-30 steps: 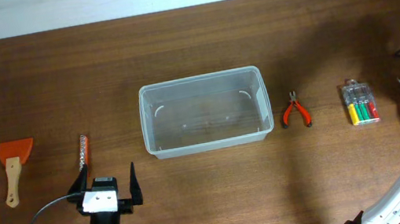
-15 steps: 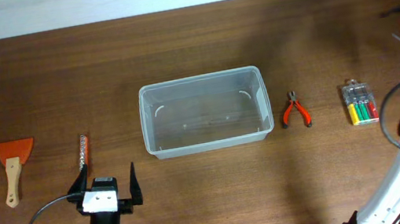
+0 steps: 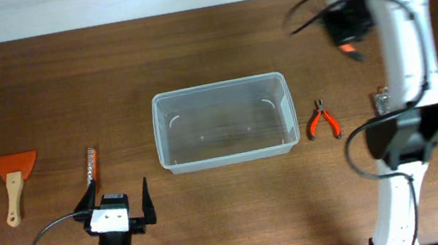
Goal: Pack container
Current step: 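Lift the pliers and carry them over the clear container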
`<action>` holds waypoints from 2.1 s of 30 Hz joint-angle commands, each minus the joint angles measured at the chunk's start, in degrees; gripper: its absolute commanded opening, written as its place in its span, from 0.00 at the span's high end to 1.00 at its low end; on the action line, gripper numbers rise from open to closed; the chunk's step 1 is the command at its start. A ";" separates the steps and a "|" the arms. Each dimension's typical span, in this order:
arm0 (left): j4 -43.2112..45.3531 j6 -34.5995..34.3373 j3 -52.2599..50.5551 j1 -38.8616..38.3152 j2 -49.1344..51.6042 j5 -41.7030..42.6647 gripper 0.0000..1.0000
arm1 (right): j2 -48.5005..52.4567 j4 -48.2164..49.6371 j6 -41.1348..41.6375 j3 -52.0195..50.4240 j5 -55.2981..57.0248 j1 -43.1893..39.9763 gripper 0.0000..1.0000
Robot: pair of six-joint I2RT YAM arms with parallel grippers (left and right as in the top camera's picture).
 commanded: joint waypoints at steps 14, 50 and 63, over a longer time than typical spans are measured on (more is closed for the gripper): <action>0.15 -0.33 -0.42 0.28 -0.35 0.39 0.01 | -1.62 -0.33 -7.37 -1.05 -5.35 23.52 0.92; 0.15 -0.33 -0.42 0.28 -0.35 0.39 0.01 | -1.62 8.83 -6.36 -25.24 -9.64 25.79 0.86; 0.15 -0.33 -0.42 0.28 -0.35 0.39 0.01 | -1.60 16.09 -6.40 -32.22 -9.81 25.79 0.86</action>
